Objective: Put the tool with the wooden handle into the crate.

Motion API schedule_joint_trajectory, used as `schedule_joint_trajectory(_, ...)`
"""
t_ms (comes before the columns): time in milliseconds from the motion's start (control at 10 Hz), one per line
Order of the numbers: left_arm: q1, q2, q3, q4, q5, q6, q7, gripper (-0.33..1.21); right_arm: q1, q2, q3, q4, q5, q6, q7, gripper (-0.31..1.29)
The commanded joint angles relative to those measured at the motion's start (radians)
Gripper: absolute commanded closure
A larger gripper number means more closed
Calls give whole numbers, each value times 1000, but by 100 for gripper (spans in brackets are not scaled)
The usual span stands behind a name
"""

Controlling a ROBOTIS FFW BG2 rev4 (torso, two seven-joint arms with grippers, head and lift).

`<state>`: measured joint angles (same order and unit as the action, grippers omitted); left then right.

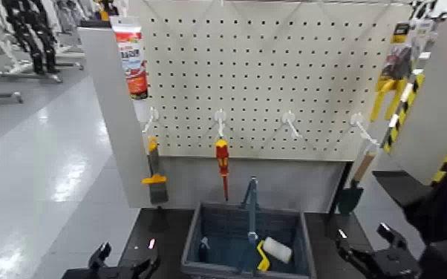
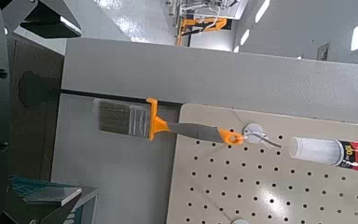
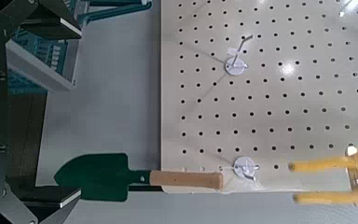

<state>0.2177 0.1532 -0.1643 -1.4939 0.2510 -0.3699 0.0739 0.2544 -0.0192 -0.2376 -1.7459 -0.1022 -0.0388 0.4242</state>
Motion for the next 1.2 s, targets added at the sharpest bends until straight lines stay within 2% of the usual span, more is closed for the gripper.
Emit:
schedule_joint_trajectory(100, -6, 0, -1, 3, 4, 0, -5, 11, -49, -47, -68, 0, 4, 83, 81, 13)
schedule_joint_trajectory(300, -6, 0, -3, 4, 5, -1, -5, 11, -80, -85, -100, -3, 4, 128, 145, 13)
schedule_joint_trajectory(500, -8, 0, -3, 6, 7, -1, -8, 11, -121, -133, -109, 3, 1, 183, 203, 13)
schedule_joint_trajectory(800, -8, 0, -4, 9, 11, -4, -11, 11, -182, -216, -121, 57, -39, 234, 266, 13)
schedule_joint_trajectory(1000, -9, 0, -4, 10, 11, -6, -11, 11, -216, -249, -115, 83, -48, 252, 289, 13)
schedule_joint_trajectory(1200, -9, 0, -4, 10, 13, -6, -14, 11, -276, -297, -81, 166, -94, 255, 323, 13)
